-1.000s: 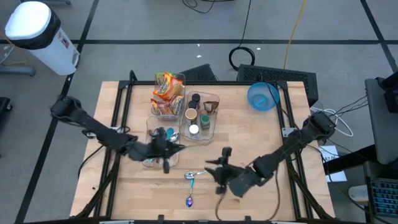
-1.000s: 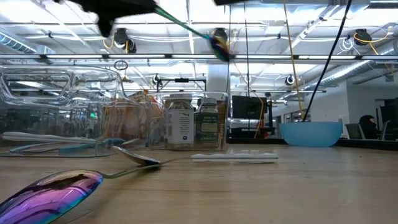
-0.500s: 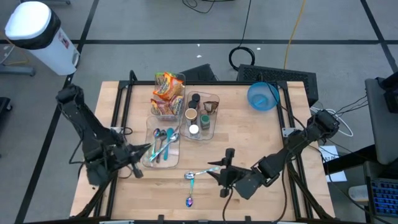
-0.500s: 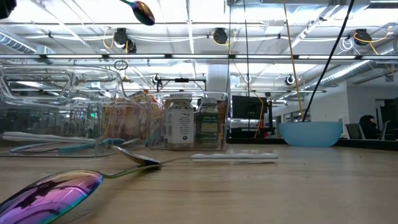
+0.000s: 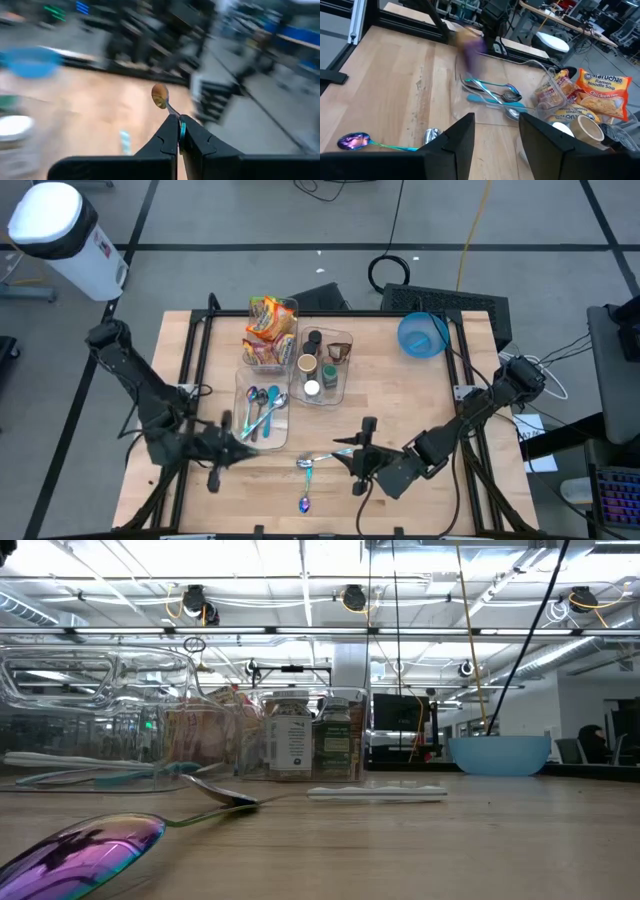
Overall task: Pick & Place Food Item
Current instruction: Put the top purple spoon into the bottom transparent bin, then put the white patterned spoon into the bottom transparent bin
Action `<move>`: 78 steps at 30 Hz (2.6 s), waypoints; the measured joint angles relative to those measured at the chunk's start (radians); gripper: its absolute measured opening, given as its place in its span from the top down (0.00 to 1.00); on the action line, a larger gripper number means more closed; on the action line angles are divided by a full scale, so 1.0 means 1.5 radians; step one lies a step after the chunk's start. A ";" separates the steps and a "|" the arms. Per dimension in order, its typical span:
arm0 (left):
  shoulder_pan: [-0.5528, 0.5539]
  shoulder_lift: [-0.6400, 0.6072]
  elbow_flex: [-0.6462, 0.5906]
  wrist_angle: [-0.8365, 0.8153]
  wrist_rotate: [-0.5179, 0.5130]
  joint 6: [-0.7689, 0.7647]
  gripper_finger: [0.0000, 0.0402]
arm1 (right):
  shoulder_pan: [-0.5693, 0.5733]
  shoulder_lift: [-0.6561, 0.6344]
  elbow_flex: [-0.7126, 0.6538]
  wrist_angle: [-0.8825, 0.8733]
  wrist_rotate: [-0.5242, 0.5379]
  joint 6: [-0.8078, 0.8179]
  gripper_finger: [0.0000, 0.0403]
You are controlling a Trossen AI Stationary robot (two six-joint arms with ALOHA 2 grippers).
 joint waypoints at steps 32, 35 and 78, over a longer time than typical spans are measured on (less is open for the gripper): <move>0.257 0.096 0.148 -0.816 0.092 -0.218 0.99 | 0.000 0.001 -0.001 0.003 0.000 0.000 0.65; 0.282 0.129 0.148 -0.790 0.095 -0.189 0.97 | 0.000 0.001 -0.001 0.005 0.000 0.000 0.65; 0.314 0.175 0.148 -0.387 0.184 0.049 0.32 | -0.088 0.153 -0.002 0.061 -0.356 0.070 0.65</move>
